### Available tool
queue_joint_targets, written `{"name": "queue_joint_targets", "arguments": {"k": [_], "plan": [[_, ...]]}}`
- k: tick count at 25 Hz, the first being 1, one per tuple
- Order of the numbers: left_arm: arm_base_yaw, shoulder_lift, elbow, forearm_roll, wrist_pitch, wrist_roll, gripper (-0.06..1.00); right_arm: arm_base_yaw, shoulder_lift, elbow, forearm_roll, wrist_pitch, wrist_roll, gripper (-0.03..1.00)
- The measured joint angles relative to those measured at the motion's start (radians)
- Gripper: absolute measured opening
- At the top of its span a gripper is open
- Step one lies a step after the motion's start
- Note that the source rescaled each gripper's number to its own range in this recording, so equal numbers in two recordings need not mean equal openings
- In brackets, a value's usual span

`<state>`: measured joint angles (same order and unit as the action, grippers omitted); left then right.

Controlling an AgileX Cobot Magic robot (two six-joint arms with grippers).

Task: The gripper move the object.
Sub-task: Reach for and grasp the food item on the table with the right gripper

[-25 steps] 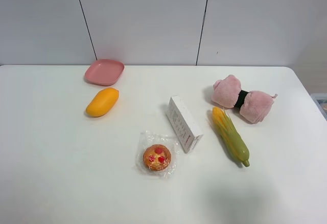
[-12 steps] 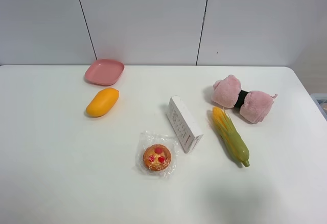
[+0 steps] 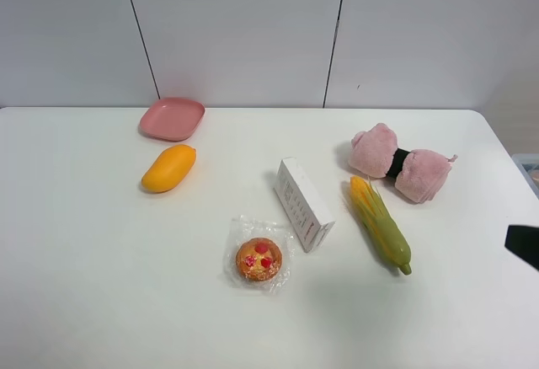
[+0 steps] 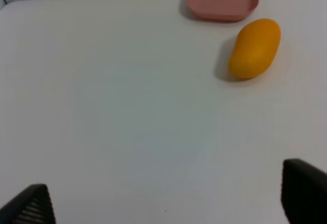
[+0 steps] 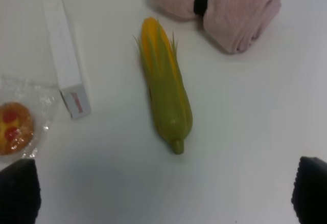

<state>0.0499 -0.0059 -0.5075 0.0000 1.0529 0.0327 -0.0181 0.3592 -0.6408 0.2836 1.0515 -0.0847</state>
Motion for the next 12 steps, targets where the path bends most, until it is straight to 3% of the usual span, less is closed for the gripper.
{"name": "queue_joint_targets", "arguments": {"k": [6, 12], "plan": [[0.000, 0.000, 0.000, 0.000, 0.000, 0.000, 1.00, 0.000, 0.255, -0.261, 0.002, 0.000, 0.000, 0.99], [0.000, 0.000, 0.000, 0.000, 0.000, 0.000, 1.00, 0.000, 0.537, -0.551, 0.010, 0.114, 0.000, 0.99]]}}
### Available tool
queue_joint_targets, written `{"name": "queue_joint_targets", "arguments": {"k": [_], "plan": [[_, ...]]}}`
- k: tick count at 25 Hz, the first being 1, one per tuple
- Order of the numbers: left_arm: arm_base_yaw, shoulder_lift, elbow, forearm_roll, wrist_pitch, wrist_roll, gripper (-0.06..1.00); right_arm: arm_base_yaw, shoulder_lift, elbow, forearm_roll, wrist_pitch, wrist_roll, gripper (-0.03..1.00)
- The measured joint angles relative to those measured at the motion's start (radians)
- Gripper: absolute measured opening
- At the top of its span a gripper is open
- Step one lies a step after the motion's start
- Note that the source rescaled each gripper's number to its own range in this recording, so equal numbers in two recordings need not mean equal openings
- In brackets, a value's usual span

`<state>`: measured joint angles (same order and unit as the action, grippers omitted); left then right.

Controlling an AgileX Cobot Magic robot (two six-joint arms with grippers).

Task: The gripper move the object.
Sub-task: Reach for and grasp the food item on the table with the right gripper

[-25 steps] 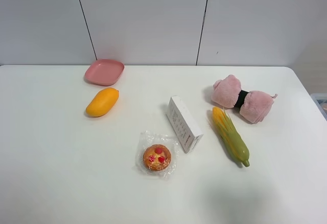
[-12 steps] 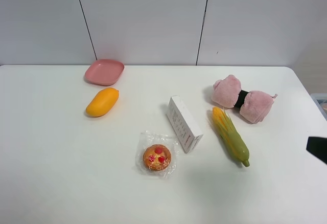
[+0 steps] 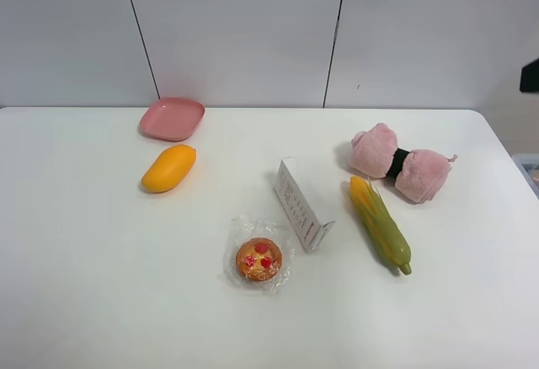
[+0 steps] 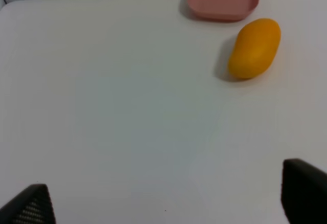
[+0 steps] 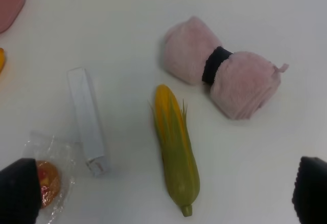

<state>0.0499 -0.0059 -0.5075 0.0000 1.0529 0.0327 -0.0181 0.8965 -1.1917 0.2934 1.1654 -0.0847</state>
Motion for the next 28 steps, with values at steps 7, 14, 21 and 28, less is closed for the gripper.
{"name": "queue_joint_targets", "arguments": {"k": [7, 14, 21, 28], "plan": [[0.000, 0.000, 0.000, 0.000, 0.000, 0.000, 1.00, 0.000, 0.278, -0.297, 0.000, 0.047, -0.015, 0.99], [0.000, 0.000, 0.000, 0.000, 0.000, 0.000, 1.00, 0.000, 0.451, -0.455, 0.075, 0.049, -0.070, 0.99], [0.000, 0.000, 0.000, 0.000, 0.000, 0.000, 1.00, 0.159, 0.562, -0.464, 0.060, 0.055, -0.148, 0.99], [0.000, 0.000, 0.000, 0.000, 0.000, 0.000, 1.00, 0.455, 0.676, -0.466, 0.022, 0.050, -0.263, 0.94]]}}
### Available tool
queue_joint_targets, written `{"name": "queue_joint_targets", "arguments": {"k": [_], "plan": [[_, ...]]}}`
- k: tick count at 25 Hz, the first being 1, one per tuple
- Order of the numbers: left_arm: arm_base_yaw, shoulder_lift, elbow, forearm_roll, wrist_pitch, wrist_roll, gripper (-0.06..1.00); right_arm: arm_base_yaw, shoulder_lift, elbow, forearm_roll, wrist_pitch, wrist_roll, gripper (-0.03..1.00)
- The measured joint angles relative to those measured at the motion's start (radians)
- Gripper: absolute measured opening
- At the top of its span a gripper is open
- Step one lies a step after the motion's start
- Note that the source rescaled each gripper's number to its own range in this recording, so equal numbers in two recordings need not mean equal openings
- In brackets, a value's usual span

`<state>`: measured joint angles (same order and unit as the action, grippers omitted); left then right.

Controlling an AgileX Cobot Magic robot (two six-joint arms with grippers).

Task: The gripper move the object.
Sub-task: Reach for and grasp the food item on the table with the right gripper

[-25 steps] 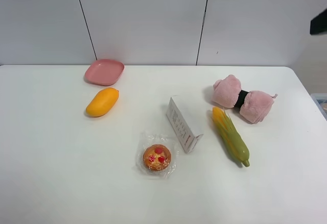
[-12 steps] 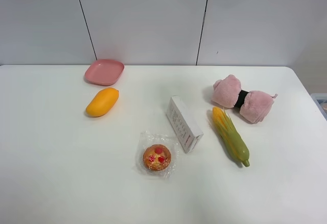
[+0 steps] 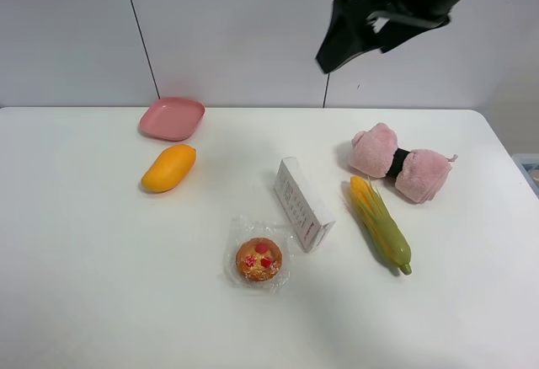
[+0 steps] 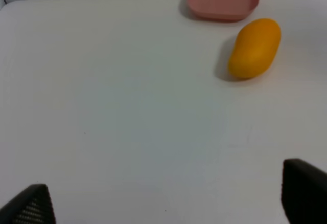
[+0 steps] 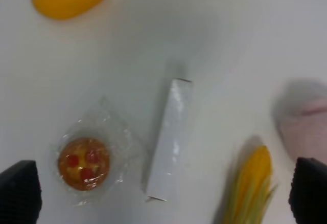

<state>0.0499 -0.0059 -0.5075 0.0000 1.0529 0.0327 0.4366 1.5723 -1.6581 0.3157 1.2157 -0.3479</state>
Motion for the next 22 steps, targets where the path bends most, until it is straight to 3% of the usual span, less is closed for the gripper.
{"name": "queue_joint_targets", "arguments": {"k": [7, 11, 16, 22], "plan": [[0.000, 0.000, 0.000, 0.000, 0.000, 0.000, 1.00, 0.274, 0.142, 0.000, -0.106, -0.081, -0.173, 0.94], [0.000, 0.000, 0.000, 0.000, 0.000, 0.000, 1.00, 0.384, 0.220, 0.000, -0.123, -0.127, -0.243, 0.94], [0.000, 0.000, 0.000, 0.000, 0.000, 0.000, 1.00, 0.460, 0.314, 0.000, -0.127, -0.113, -0.257, 0.94], [0.000, 0.000, 0.000, 0.000, 0.000, 0.000, 1.00, 0.471, 0.379, 0.000, -0.131, -0.005, -0.230, 0.94]]}}
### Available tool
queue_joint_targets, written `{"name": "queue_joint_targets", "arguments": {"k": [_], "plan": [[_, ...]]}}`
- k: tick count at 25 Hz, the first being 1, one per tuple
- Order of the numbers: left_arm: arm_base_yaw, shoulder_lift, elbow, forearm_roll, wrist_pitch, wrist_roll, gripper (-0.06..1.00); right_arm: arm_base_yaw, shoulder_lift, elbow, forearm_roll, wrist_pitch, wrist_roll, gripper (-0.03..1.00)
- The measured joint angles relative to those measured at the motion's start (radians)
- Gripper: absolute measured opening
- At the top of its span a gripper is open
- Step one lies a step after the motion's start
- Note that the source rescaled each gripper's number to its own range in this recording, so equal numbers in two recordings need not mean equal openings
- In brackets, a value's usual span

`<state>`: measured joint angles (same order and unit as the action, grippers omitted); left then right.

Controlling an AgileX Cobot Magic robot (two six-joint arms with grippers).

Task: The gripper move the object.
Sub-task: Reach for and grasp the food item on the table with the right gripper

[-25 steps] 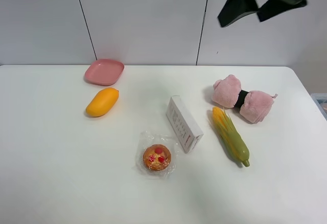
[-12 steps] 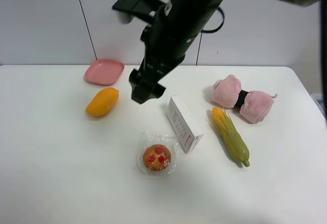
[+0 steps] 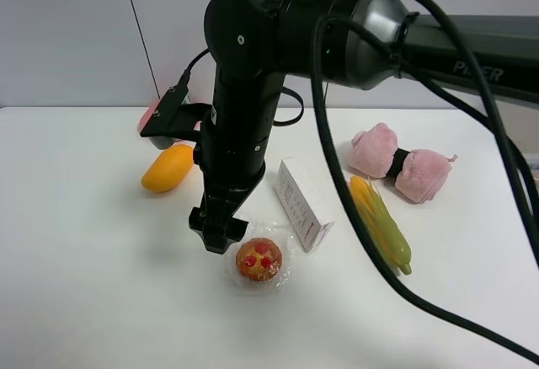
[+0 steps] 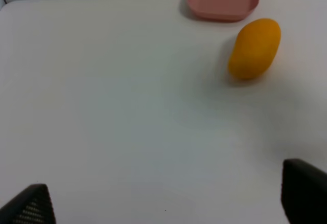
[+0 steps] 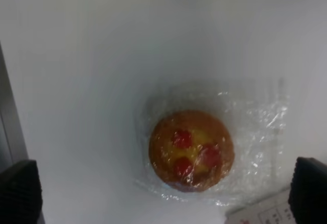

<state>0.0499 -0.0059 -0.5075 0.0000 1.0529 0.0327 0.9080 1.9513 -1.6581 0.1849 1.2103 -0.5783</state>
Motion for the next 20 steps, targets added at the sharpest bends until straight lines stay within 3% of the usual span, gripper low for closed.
{"name": "queue_joint_targets", "arguments": {"k": [12, 20], "plan": [[0.000, 0.000, 0.000, 0.000, 0.000, 0.000, 1.00, 0.000, 0.064, 0.000, -0.098, 0.008, 0.034, 0.94], [0.000, 0.000, 0.000, 0.000, 0.000, 0.000, 1.00, 0.000, 0.127, 0.000, -0.109, 0.009, 0.041, 0.94]]}}
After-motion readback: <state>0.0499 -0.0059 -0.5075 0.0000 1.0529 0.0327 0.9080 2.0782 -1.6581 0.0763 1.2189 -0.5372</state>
